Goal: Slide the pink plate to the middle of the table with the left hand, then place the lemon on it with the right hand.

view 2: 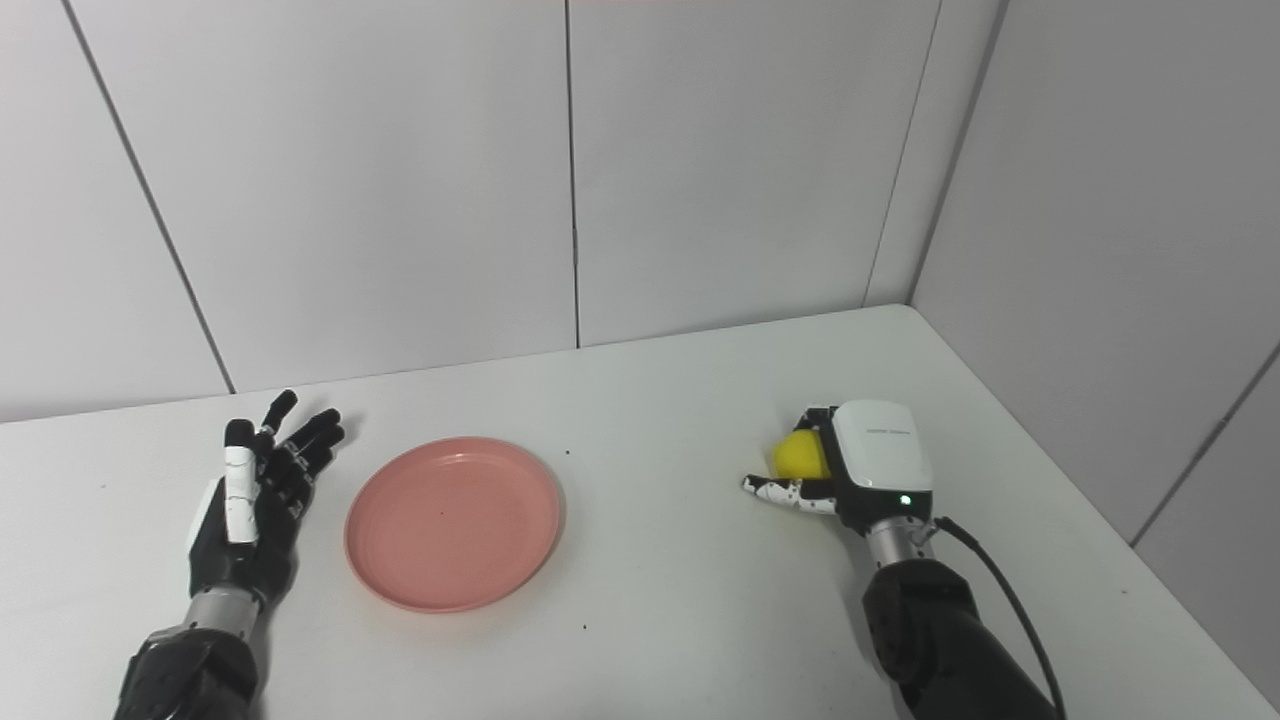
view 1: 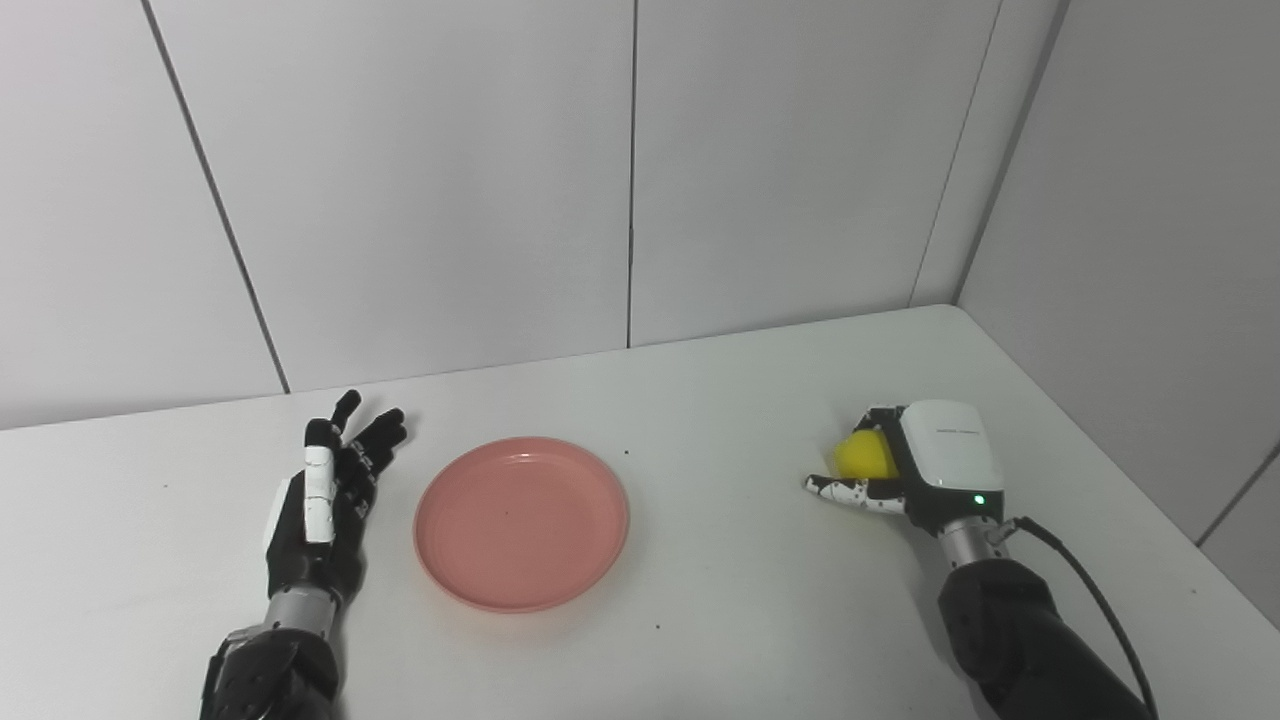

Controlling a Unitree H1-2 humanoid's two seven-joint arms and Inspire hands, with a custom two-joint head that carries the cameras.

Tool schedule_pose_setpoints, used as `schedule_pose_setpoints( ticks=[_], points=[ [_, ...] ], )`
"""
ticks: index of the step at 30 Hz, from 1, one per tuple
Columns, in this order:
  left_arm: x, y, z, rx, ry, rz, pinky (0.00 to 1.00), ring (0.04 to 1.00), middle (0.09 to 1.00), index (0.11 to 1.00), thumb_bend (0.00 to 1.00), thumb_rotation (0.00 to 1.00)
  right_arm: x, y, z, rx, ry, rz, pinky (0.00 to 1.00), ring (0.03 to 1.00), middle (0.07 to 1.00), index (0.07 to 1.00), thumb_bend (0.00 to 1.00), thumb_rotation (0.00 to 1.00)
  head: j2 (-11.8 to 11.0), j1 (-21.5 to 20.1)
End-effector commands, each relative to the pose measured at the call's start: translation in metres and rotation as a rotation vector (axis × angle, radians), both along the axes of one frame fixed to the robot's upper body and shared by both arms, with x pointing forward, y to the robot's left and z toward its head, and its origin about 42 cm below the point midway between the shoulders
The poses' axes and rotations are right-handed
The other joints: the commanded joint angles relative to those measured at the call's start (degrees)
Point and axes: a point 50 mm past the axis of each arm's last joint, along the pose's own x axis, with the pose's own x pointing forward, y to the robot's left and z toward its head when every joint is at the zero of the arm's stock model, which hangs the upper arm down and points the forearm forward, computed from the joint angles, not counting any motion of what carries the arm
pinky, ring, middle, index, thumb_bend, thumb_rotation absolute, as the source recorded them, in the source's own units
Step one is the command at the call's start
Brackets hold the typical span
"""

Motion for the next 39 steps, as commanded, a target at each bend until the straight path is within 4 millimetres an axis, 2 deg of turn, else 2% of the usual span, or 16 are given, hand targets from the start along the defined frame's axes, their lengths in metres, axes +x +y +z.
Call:
schedule_pose_setpoints(
  ticks=[1,7,14,16,18,21,24,29,39],
  points=[
    [-0.024,0.001,-0.044,0.015,0.18,0.024,0.91,0.836,0.799,0.917,0.91,0.92,0.01,0.002,0.039,-0.037,-0.123,0.08,0.14,0.2,0.271,0.359,0.56,0.52,0.05,0.05],
    [-0.025,-0.007,-0.045,0.024,0.174,0.032,0.89,0.815,0.792,0.909,0.91,0.93,0.011,0.024,0.068,-0.006,-0.17,0.172,0.15,0.206,0.281,0.33,0.58,0.63,-0.06,3.61],
    [-0.028,-0.018,-0.045,0.021,0.167,0.043,0.87,0.799,0.78,0.895,0.92,0.92,0.013,0.05,0.093,-0.02,-0.236,0.318,0.11,0.161,0.23,0.278,0.59,0.6,-0.47,6.3],
    [-0.029,-0.021,-0.045,0.019,0.164,0.047,0.85,0.787,0.775,0.889,0.92,0.92,0.013,0.058,0.102,-0.021,-0.244,0.345,0.11,0.163,0.234,0.292,0.6,0.63,-0.44,7.12],
    [-0.03,-0.025,-0.044,0.02,0.163,0.047,0.86,0.789,0.772,0.891,0.91,0.92,0.013,0.063,0.109,-0.019,-0.251,0.372,0.12,0.165,0.235,0.302,0.61,0.61,-0.46,8.13],
    [-0.032,-0.03,-0.045,0.028,0.164,0.046,0.86,0.793,0.769,0.89,0.91,0.93,0.014,0.071,0.12,-0.028,-0.264,0.407,0.12,0.168,0.238,0.308,0.61,0.54,-0.48,10.09],
    [-0.034,-0.038,-0.046,0.043,0.161,0.041,0.86,0.8,0.768,0.894,0.91,0.95,0.015,0.077,0.13,-0.03,-0.281,0.432,0.13,0.188,0.266,0.352,0.61,0.52,-0.57,13.87],
    [-0.034,-0.049,-0.045,0.021,0.168,0.041,0.9,0.799,0.751,0.893,0.91,0.94,0.021,0.087,0.137,-0.02,-0.284,0.489,0.14,0.185,0.259,0.33,0.6,0.47,-0.75,16.02],
    [-0.036,-0.06,-0.044,0.011,0.172,0.039,0.93,0.811,0.771,0.91,0.89,0.94,0.032,0.112,0.136,-0.01,-0.207,0.567,0.14,0.183,0.254,0.312,0.61,0.48,-1.03,18.23]
  ],
)
